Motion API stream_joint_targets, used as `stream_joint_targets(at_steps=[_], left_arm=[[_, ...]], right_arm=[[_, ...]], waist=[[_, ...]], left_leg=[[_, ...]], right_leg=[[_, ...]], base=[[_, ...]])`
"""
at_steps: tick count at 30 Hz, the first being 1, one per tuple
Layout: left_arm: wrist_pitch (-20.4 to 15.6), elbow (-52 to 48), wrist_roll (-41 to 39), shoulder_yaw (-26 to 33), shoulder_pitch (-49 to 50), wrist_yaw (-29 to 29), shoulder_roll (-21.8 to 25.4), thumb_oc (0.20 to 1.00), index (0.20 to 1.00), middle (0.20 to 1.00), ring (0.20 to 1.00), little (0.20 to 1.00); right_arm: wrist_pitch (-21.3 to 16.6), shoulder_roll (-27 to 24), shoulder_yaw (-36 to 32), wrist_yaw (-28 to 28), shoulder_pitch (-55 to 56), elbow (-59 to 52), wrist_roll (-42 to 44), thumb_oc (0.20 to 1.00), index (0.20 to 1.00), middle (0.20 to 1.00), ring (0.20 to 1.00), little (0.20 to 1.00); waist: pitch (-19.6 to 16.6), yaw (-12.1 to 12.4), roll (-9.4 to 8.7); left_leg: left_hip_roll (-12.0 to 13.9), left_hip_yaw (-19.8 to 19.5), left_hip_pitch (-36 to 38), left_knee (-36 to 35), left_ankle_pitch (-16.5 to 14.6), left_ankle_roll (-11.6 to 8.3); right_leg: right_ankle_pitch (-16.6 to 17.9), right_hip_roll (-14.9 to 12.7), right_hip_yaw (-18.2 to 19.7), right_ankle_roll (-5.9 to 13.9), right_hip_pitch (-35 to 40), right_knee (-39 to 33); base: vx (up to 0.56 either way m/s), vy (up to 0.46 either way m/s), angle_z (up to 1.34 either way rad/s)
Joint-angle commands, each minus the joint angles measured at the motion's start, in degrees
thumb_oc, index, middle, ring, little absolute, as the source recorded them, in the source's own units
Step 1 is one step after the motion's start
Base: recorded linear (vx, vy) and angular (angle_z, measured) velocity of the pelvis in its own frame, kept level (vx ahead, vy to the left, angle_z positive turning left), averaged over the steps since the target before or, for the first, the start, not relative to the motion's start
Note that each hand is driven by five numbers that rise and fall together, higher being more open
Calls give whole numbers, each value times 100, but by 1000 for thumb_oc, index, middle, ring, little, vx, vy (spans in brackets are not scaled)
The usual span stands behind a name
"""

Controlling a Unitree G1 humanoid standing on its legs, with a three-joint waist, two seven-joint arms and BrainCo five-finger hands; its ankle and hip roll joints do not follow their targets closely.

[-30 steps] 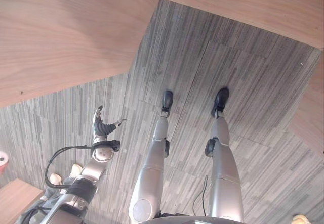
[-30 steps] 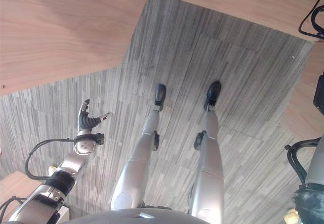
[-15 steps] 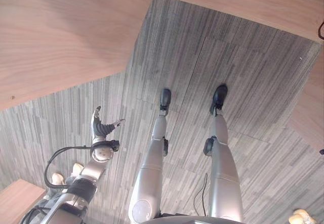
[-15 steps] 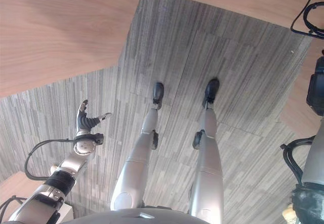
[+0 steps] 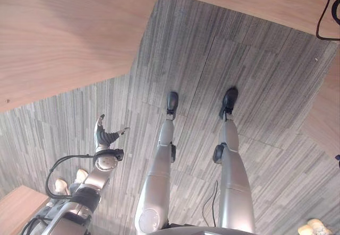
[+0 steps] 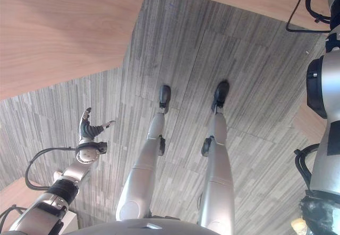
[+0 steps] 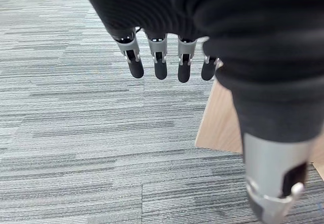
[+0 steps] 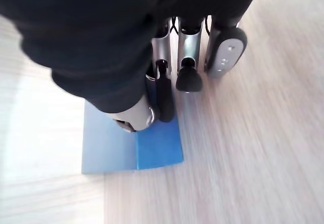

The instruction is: Put the empty folder in the office cabinet

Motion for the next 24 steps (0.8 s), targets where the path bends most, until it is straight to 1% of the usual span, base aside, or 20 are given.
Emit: stream_joint_targets(at_steps=[1, 4, 6, 7, 10, 11, 13, 14, 17, 23, 24], left_arm=[[-41, -179, -143, -110, 94, 44, 572, 1000, 1000, 1000, 1000, 1000], [-27, -309, -157, -47, 177, 63, 622, 1000, 1000, 1000, 1000, 1000], [-20, -335, -153, -33, 191, 71, 631, 1000, 1000, 1000, 1000, 1000], [-17, -393, -174, 27, 226, 114, 626, 1000, 1000, 1000, 1000, 1000], [-21, -465, -194, 103, 251, 220, 635, 1000, 1000, 1000, 1000, 1000], [-30, -527, -224, 158, 286, 284, 639, 1000, 1000, 1000, 1000, 1000], [-26, -535, -223, 162, 295, 285, 646, 1000, 1000, 1000, 1000, 1000], [-21, -565, -231, 229, 318, 335, 654, 1000, 1000, 1000, 1000, 1000], [-3, -545, -229, 295, 304, 368, 650, 1000, 1000, 1000, 1000, 1000], [-55, -452, -248, 336, 192, 417, 622, 1000, 1000, 1000, 1000, 1000], [-80, -447, -251, 332, 194, 428, 607, 1000, 1000, 1000, 1000, 1000]], right_arm=[[4, 62, 440, -3, -465, 310, -149, 200, 200, 200, 200, 200], [-23, -100, 170, -205, -447, 560, -206, 200, 200, 200, 200, 200], [-32, -130, 124, -265, -450, 594, -228, 200, 200, 200, 200, 200], [-90, -222, -22, -472, -449, 649, -311, 200, 200, 200, 200, 200], [-204, -332, -180, -782, -431, 676, -408, 200, 200, 200, 200, 200], [-275, -416, -276, -989, -406, 651, -417, 200, 200, 200, 200, 200], [-275, -414, -290, -1002, -390, 636, -421, 200, 200, 200, 200, 200], [-313, -460, -370, -1146, -371, 616, -403, 200, 200, 200, 200, 200], [-263, -452, -440, -1158, -259, 535, -441, 200, 200, 200, 200, 200], [-184, -277, -358, -1052, -153, 487, -545, 200, 200, 200, 200, 200], [-183, -230, -345, -1046, -111, 483, -575, 784, 784, 784, 784, 784]], waist=[[20, 348, -118], [43, 314, -94], [47, 307, -94], [68, 277, -89], [97, 234, -77], [119, 214, -66], [118, 215, -74], [126, 192, -68], [129, 148, -81], [170, 91, -132], [174, 89, -137]], left_leg=[[310, -447, 1435, -60, -879, -404], [295, -463, 1437, -60, -929, -398], [296, -461, 1431, -60, -934, -399], [286, -454, 1428, -60, -946, -400], [276, -434, 1419, -60, -981, -404], [263, -421, 1411, -60, -1000, -402], [264, -418, 1413, -60, -1001, -402], [254, -408, 1415, -60, -1012, -404], [256, -390, 1426, -60, -1023, -404], [281, -300, 1489, -60, -1073, -389], [295, -268, 1521, -60, -1078, -375]], right_leg=[[-1491, 55, -319, 340, 174, 700], [-1495, 49, -335, 347, 206, 681], [-1492, 46, -335, 349, 211, 671], [-1476, 42, -337, 352, 222, 643], [-1459, 34, -327, 369, 223, 623], [-1453, 43, -313, 370, 217, 610], [-1452, 44, -310, 370, 218, 608], [-1446, 57, -305, 377, 224, 585], [-1443, 76, -289, 384, 239, 558], [-1420, 88, -264, 394, 267, 523], [-1416, 90, -259, 393, 269, 527]], base=[[0, 0, 0], [0, 0, 0], [0, 0, 0], [0, 0, 0], [2, 10, 0], [0, 0, 0], [0, 0, 0], [0, 0, 0], [0, 0, 0], [-9, 14, -2], [-18, 55, -2]])
